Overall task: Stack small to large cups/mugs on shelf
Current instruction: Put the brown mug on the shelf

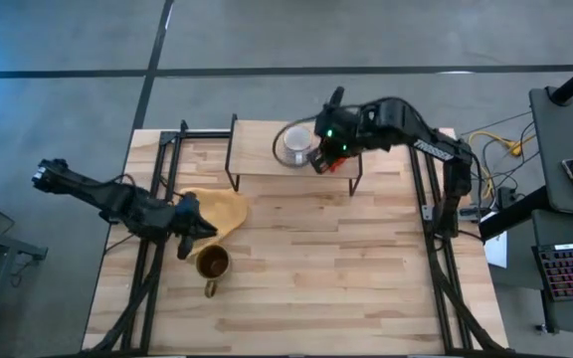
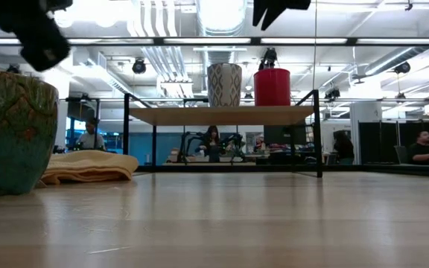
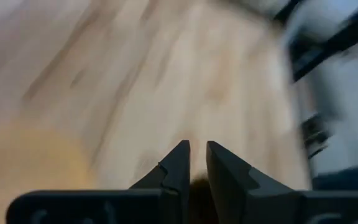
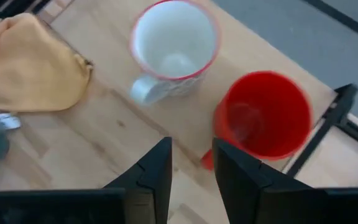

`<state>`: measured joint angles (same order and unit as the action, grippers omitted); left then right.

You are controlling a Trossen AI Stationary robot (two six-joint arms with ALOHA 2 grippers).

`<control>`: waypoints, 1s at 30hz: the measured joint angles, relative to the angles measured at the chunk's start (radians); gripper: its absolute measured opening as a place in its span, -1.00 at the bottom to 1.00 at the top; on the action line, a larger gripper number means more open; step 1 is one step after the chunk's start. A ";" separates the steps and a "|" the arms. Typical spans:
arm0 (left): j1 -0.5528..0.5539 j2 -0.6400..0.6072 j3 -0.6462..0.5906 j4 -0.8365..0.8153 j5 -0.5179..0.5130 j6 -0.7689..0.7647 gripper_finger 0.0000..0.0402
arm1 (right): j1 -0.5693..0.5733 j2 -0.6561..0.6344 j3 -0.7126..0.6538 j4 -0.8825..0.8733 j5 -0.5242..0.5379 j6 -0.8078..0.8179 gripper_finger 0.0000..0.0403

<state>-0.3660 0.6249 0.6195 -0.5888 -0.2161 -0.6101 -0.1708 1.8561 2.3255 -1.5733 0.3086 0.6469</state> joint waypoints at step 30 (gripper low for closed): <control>-0.065 0.228 0.239 -0.509 0.207 -0.969 -0.29 | 0.631 -0.405 -0.729 0.003 0.050 0.935 -0.16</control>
<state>-0.4312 0.8530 0.8589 -1.0978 -0.0087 -1.5794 0.4598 1.4512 1.5966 -1.5707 0.3588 1.5822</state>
